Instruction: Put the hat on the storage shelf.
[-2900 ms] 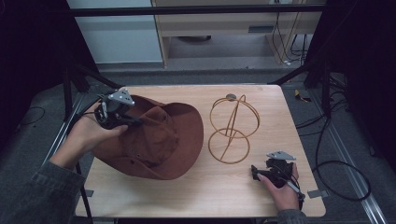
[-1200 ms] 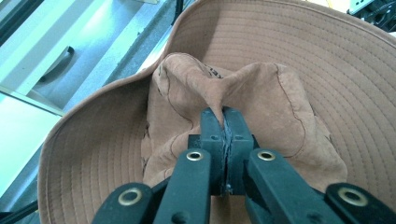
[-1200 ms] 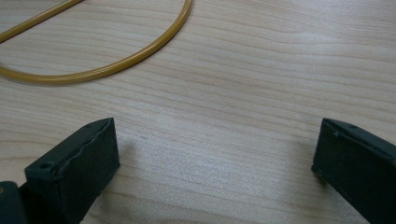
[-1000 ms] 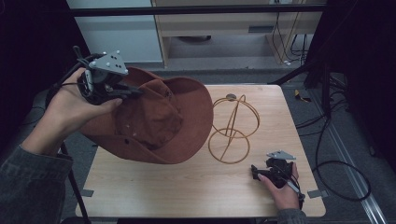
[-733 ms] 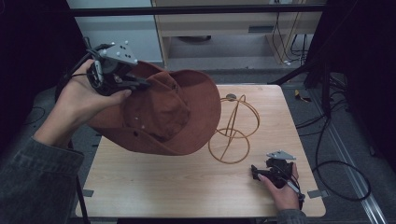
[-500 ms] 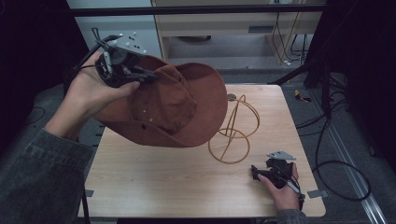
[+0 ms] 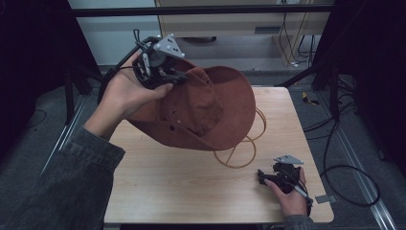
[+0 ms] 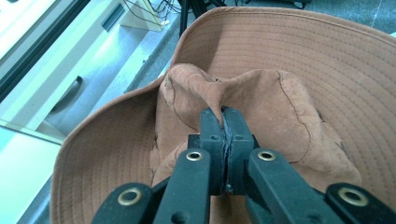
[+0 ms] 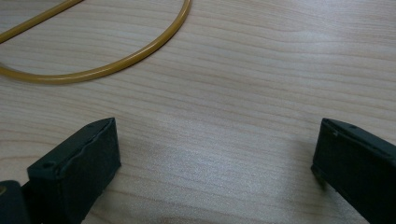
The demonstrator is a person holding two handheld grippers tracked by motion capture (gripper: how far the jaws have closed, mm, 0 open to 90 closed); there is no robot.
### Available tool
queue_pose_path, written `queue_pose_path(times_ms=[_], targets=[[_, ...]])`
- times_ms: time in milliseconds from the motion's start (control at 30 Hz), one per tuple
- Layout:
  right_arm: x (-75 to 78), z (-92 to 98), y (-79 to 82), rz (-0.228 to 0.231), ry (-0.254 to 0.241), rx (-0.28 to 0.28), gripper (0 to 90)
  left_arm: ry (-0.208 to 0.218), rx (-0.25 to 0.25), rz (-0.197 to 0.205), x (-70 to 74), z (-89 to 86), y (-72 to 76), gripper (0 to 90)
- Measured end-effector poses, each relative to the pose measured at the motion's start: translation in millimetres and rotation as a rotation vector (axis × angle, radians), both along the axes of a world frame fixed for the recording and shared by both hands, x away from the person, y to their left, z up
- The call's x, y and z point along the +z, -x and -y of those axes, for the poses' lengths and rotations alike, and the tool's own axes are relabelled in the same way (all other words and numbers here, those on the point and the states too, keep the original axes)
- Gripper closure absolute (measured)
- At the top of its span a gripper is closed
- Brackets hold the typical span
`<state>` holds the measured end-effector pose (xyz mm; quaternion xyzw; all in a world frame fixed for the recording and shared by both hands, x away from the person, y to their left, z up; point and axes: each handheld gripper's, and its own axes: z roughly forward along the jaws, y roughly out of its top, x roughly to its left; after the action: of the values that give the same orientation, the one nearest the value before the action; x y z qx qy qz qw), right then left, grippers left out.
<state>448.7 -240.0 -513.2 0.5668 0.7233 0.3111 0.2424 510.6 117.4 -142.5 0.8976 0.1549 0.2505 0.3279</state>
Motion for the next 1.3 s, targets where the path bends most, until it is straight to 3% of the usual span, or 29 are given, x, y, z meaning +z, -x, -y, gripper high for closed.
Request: queue_pose_path(times_ms=[200, 433, 1300], targets=[[-0.1, 0.1, -0.3, 0.001, 0.001, 0.002, 0.7, -0.022, -0.025, 0.003, -3.9, 19.4, -2.4, 88.2], [-0.1, 0.1, -0.5, 0.001, 0.001, 0.002, 0.7, -0.010, -0.048, 0.006, -7.1, 40.3, -5.6, 88.2], [-0.1, 0.7, -1.1, 0.000, 0.005, 0.009, 0.7, -0.001, -0.093, 0.016, -11.0, 79.8, -14.7, 88.0]])
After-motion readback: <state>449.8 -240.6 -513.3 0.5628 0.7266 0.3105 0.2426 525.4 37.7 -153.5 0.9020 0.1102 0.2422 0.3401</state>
